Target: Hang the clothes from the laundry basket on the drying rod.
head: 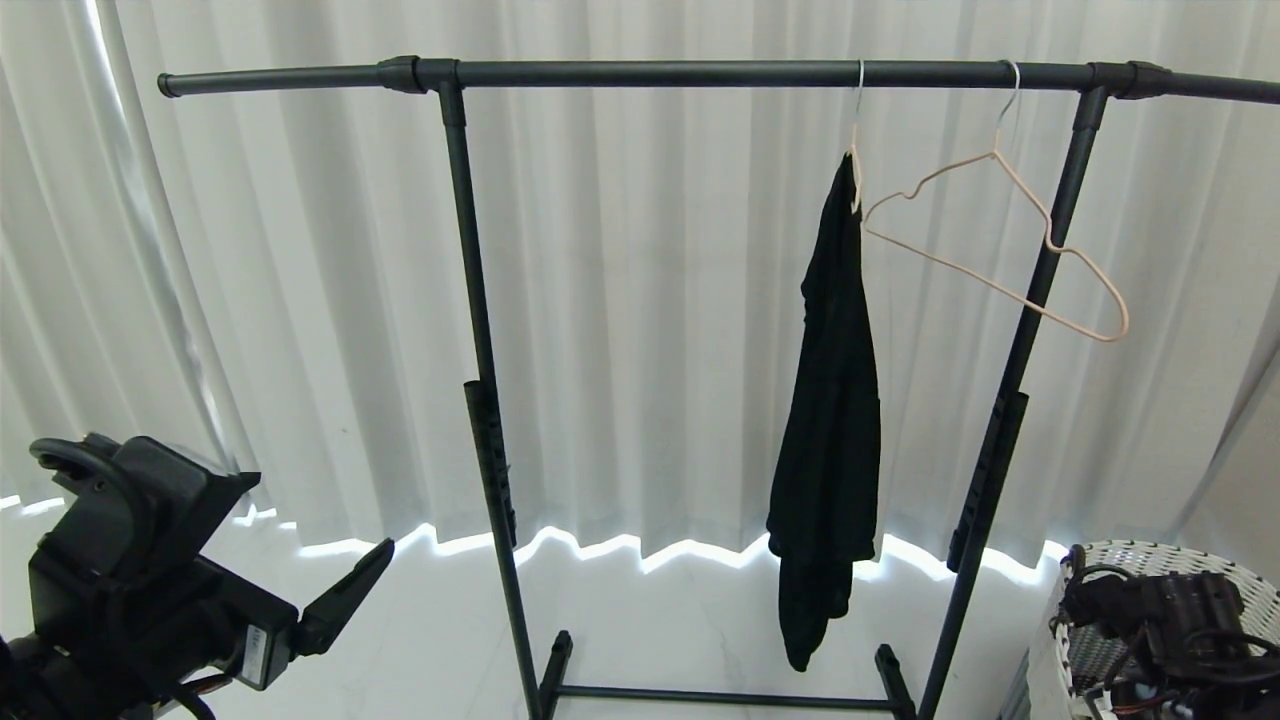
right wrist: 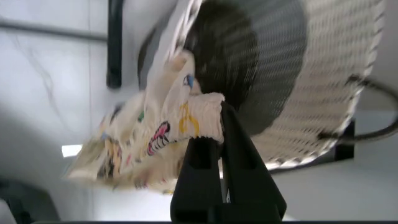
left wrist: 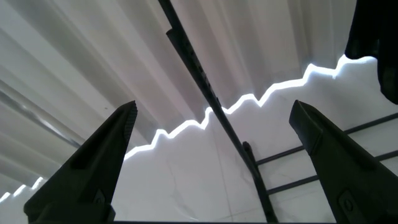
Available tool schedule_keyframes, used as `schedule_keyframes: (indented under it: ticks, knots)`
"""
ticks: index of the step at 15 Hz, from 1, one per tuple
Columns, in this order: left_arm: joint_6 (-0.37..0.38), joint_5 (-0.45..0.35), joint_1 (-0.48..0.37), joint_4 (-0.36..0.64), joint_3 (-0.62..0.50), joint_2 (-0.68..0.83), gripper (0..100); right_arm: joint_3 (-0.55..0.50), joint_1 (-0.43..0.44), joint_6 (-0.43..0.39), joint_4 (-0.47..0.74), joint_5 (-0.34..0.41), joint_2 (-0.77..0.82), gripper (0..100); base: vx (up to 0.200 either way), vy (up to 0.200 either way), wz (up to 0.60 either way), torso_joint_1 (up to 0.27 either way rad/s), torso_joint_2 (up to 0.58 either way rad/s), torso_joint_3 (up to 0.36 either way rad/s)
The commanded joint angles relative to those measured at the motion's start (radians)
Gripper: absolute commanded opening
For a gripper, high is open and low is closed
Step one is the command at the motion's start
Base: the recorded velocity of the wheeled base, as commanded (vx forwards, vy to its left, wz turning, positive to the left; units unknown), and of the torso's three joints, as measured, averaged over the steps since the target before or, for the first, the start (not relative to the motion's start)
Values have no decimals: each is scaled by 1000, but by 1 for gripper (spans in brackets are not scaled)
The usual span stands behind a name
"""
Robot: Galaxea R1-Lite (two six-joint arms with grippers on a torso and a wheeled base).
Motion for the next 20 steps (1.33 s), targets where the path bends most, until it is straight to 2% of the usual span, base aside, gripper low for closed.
schedule_keyframes:
  ticks: [1, 4, 5, 7, 8, 10, 12, 15, 17, 20]
  knots:
    - [0, 0, 1, -1, 9, -12, 100, -2, 11, -34, 35, 3, -194, 0, 0, 0, 0, 0, 0, 0]
    - [0, 0, 2, -1, 15, -12, 100, -21, 29, -62, 157, 3, -364, 0, -67, 0, 0, -1, 1, 1]
    - [-3, -1, 4, -1, 24, -7, 100, -74, 42, -62, 295, 3, -487, 0, -200, 0, 0, 2, -2, 7]
    - [-9, -1, 7, -1, 18, 10, 100, -208, 43, -62, 542, 4, -625, 0, -200, 0, 0, 10, 0, -2]
    - [-22, -1, 7, -1, 15, 11, 100, -298, 43, -62, 685, 9, -677, 0, -200, 0, 0, -2, 2, 2]
    - [-25, -1, 7, -1, 17, 7, 100, -455, 48, -60, 854, 47, -718, 0, -200, 0, 0, 0, 2, -2]
    - [-25, -1, 7, -1, 17, 1, 100, -561, 68, -62, 915, 50, -720, 0, -200, 0, 0, 2, 2, 2]
    - [-25, -1, 7, -1, 15, -10, 100, -654, 105, -62, 976, 50, -725, 0, -200, 0, 0, -1, 2, 2]
    - [-25, -1, 5, -1, 18, -25, 100, -683, 134, -62, 995, 50, -728, 0, -200, 0, 0, 2, 2, 0]
    - [-25, -6, -2, -1, 40, -38, 100, -692, 215, -59, 995, 52, -729, 0, 0, 0, 0, 0, 0, 0]
